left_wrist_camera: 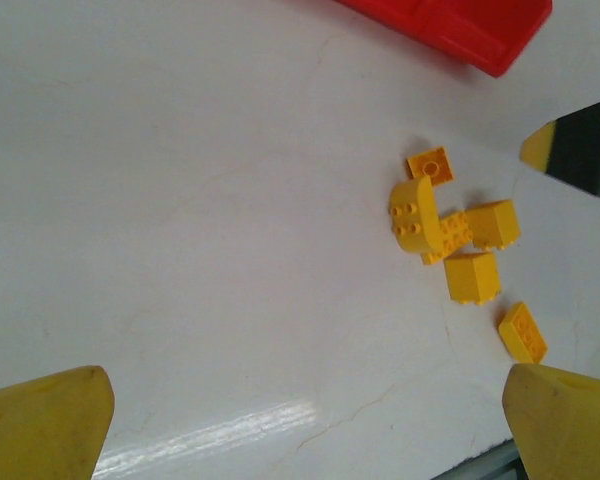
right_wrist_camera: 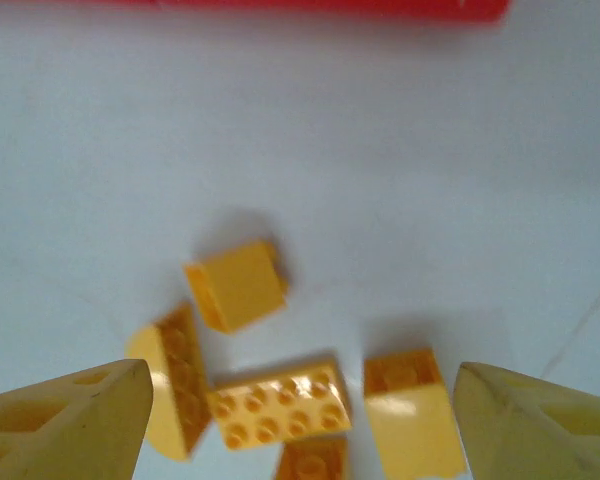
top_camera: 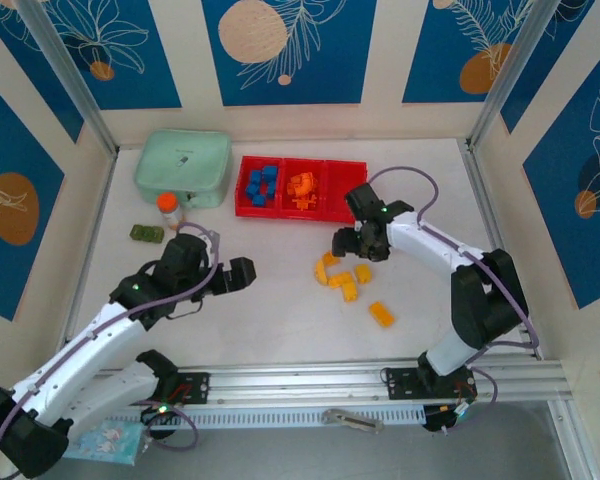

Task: Sort the legos into containers by color
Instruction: Pick up the lego from the center of the table.

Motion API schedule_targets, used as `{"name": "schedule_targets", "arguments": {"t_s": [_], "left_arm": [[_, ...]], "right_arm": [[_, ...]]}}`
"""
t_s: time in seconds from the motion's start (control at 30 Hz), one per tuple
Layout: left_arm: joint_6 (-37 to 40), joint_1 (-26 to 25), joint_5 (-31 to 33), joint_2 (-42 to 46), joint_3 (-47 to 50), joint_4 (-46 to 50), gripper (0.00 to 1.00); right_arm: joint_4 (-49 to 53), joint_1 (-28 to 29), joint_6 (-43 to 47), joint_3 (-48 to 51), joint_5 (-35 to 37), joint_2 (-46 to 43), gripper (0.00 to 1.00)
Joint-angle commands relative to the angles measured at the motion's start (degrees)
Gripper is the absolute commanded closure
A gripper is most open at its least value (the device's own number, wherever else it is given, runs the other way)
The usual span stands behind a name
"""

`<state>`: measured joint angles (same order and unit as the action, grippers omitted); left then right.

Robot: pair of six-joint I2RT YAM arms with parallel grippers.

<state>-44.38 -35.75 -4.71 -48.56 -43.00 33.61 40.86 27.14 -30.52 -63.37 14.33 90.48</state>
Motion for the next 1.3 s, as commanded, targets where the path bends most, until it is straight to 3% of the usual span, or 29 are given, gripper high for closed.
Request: {"name": "schedule_targets", "arguments": {"t_s": [0.0, 0.13, 0.33, 0.63, 0.8, 1.13, 1.27], "left_arm": [[-2.1, -2.8, 2.8, -0.8, 0.9, -4.7, 0.01], [-3.3, -5.4, 3.3, -3.2, 1.7, -8.0, 0.01], [-3.4, -6.8, 3.6, -5.8, 0.8, -9.2, 0.01], [-2.8, -6.9, 3.8, -6.6, 0.1, -9.0, 0.01], [-2.7, -6.9, 4.2, -6.7, 0.1, -8.9, 0.01], [-1.1, -6.9, 4.7, -8.6, -1.9, -8.6, 0.01], [0.5, -6.8, 5.2, -10.8, -4.5, -8.6, 0.01]], "right_arm": [[-1.7, -0.1, -2.4, 3.8, -2.8, -3.3, 0.19], [-3.4, 0.2, -3.3, 7.6, -5.2, -3.7, 0.17], [-4.0, -0.6, -4.0, 10.6, -0.6, -3.0, 0.20], [-5.6, -3.1, -2.4, 9.5, -0.2, 0.3, 0.40], [-6.2, -3.4, -1.3, 8.8, -0.8, 2.6, 0.44], [-4.6, -3.7, 0.3, 6.0, 0.7, 0.6, 0.74], [-2.9, -3.9, 1.3, 1.0, 3.4, -0.6, 0.75]]}}
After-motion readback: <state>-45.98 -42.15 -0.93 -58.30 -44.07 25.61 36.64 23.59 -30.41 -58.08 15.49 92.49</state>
